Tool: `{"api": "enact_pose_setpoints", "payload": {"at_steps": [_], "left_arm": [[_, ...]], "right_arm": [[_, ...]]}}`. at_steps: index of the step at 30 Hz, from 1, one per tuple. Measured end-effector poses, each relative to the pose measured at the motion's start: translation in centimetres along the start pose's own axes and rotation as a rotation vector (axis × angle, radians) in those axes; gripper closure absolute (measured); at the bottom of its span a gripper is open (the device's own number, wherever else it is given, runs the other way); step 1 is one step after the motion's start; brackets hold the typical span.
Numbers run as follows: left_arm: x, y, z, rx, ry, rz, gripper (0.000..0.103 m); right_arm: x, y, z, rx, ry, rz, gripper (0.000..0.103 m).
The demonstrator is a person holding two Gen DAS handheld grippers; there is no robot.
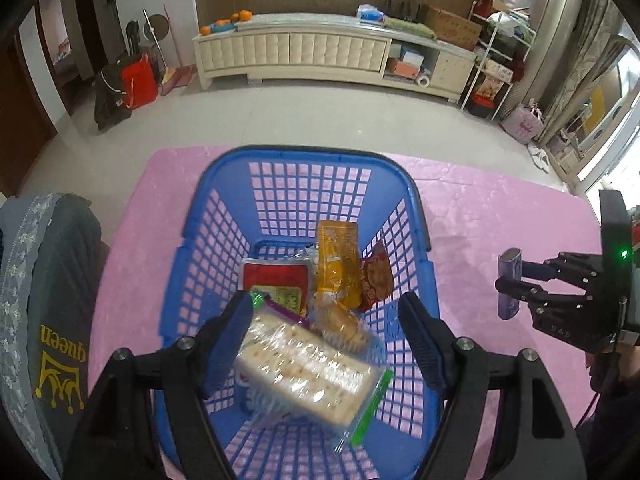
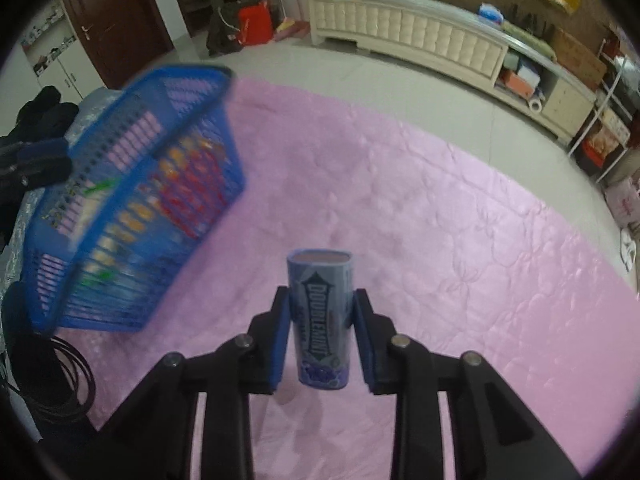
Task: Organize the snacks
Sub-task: 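Carry the gum pack into the basket and open the right tool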
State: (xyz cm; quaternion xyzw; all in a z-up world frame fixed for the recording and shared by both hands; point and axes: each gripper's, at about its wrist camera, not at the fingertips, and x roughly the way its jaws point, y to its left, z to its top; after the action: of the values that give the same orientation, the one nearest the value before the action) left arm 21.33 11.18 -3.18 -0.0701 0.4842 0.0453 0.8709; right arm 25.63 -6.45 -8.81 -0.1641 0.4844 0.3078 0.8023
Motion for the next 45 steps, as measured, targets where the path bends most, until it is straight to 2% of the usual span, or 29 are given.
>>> {"api": "enact_pose_setpoints", "payload": {"at_steps": [10, 19, 23, 29, 40, 45], "left_arm": [[-5.0, 2.9, -2.3, -0.014, -0.077, -0.015, 0.030], [-7.8, 6.2, -3.1, -0.037, -0.128, -0.010, 0.030], [-7.9, 7.1, -3.2, -0.034, -0.145, 0.005, 0.030], [-6.7, 7.8, -3.1, -0.023, -0.123, -0.006, 0.030], [-2.0, 8.1, -1.6, -0.009, -0.062, -0.033, 0.030], [-1.4, 8.1, -1.7, -0.015, -0.066, -0.033, 0.030]], "right_arm": [[-6.2, 6.6, 2.2, -0.048, -0.083, 0.004, 0.068], [-7.6, 12.4, 5.2, -0.114, -0.123, 0.032, 0.068], [-6.9, 14.4, 6.3, -0.141, -0.115, 0.029, 0.068], [-4.6, 16.4, 7.7, -0.168, -0.093, 0.019, 0.068], [0.2, 15.5, 8.8, -0.145, -0.012, -0.016, 0.068], [1.4, 15.3, 8.7, -0.163, 0.019, -0.038, 0.068]]}}
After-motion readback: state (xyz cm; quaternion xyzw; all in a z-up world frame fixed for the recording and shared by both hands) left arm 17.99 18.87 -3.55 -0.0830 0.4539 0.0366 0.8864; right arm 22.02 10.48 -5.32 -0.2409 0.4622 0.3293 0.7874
